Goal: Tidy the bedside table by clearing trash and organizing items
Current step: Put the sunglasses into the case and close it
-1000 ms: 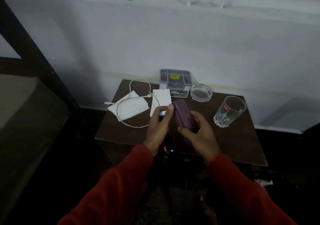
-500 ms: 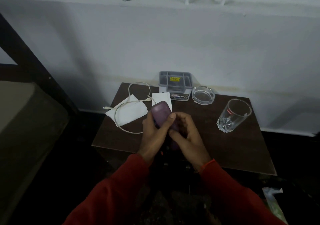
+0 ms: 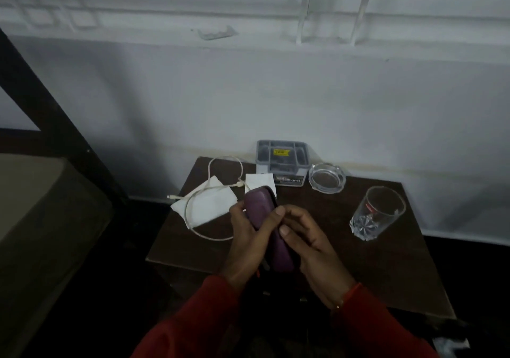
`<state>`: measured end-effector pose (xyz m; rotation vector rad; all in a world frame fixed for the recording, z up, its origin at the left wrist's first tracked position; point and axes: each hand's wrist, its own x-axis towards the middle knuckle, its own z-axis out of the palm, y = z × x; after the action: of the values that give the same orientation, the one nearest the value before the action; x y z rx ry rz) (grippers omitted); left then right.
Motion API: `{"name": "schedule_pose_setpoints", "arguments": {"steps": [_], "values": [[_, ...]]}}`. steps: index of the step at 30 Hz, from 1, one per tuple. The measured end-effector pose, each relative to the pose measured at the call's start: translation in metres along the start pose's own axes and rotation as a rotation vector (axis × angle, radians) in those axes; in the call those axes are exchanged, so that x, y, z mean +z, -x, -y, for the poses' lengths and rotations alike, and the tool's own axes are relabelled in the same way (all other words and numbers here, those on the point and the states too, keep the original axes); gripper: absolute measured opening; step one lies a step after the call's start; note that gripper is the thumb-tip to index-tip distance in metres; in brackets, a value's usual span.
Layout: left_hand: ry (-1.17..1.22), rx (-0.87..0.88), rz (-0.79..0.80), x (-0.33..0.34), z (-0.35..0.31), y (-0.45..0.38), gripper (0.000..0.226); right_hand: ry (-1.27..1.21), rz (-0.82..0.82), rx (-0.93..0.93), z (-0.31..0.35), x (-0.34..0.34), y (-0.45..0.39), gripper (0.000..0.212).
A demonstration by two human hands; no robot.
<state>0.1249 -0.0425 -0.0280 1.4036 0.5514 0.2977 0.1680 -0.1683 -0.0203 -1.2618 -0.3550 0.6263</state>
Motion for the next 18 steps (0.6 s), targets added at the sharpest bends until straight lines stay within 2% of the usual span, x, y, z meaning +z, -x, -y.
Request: {"name": "schedule_pose_setpoints", "arguments": {"steps": [5, 9, 14, 18], "values": [[-0.032, 0.04, -0.034, 0.001, 0.004, -0.002, 0.069, 0.052, -0.012, -0.086, -0.004, 0.0, -0.004, 0.03], [-0.049, 0.065, -0.075, 0.004, 0.007, -0.001, 0.049, 0.077, -0.022, -0.125, -0.005, 0.006, -0.004, 0.028], [-0.006, 0.02, -0.08, 0.006, 0.001, 0.002, 0.056, 0.186, -0.079, -0.161, -0.005, 0.006, -0.006, 0.026], [0.123, -0.073, -0.049, 0.006, -0.002, 0.0, 0.06, 0.258, -0.252, -0.2, -0.01, -0.003, -0.01, 0.026]]}}
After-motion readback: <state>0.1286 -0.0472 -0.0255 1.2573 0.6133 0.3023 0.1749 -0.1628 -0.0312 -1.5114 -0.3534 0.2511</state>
